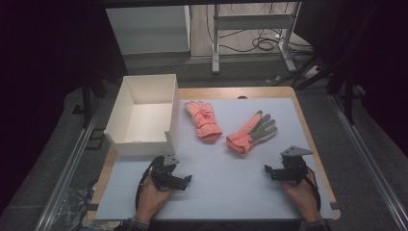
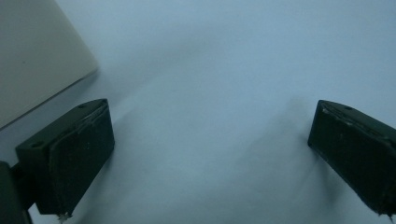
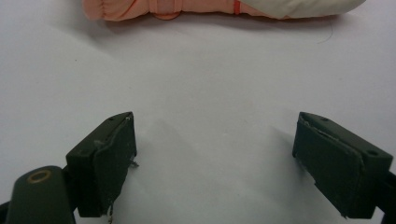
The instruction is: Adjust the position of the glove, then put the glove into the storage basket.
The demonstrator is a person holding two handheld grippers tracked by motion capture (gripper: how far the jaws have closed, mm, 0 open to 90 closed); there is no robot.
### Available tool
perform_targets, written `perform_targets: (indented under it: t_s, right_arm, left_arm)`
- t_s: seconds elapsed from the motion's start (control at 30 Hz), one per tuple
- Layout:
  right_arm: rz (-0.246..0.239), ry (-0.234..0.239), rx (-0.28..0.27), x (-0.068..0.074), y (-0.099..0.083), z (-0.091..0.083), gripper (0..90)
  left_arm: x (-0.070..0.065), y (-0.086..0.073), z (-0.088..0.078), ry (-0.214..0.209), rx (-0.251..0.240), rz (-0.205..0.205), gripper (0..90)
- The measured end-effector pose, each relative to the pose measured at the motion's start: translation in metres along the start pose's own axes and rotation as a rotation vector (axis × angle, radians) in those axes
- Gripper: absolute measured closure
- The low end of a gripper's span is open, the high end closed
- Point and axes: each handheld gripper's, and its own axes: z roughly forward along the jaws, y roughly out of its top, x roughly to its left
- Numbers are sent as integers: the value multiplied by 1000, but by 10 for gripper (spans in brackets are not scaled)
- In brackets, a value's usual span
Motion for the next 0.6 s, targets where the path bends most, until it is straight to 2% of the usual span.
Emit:
perform_targets:
  t_s: [0.6]
  right_arm:
    - [2,-1,6,0,1,0,133]
  left_arm:
    - [0,0,0,0,2,-1,3]
